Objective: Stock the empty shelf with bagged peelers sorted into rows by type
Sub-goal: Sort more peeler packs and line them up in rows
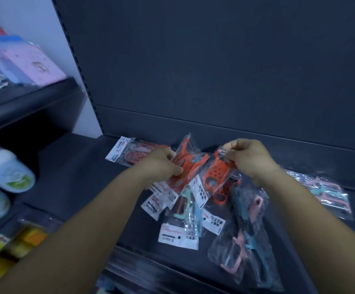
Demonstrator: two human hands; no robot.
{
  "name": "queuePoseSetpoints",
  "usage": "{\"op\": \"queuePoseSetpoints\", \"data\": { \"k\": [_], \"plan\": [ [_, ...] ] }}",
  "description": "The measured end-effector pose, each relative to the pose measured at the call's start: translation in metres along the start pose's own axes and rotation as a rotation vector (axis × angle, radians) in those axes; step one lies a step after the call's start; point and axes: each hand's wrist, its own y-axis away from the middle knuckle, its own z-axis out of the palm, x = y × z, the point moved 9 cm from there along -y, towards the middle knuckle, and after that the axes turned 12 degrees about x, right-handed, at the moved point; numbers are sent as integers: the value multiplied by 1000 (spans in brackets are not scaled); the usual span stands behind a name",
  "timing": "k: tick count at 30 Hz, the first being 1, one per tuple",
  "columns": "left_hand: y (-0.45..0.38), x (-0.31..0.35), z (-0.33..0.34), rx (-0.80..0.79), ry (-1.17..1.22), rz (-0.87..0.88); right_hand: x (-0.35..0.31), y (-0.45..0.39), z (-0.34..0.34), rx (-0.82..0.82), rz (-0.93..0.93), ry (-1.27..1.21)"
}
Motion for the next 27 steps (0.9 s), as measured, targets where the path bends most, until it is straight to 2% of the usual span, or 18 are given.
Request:
{"op": "queuePoseSetpoints", "data": {
  "k": [3,9,13,20,22,27],
  "plan": [
    [-10,-16,-26,-1,-124,57,-10,12,25,-9,27,-26],
    [-19,-62,-54,-198,-361,166,-14,47,86,-46,89,118],
    [-31,-85,-68,-231,-528,287,-19,69,123,-6,85,209],
    [-37,-100,-94,-196,-618,528,-23,105,149,143,92,468],
    [-29,-104,-91,-230,-635,593,-19,111,149,165,114,518],
    [-19,-118,-84,-325,-615,612,-17,128,145,160,169,600]
  ]
}}
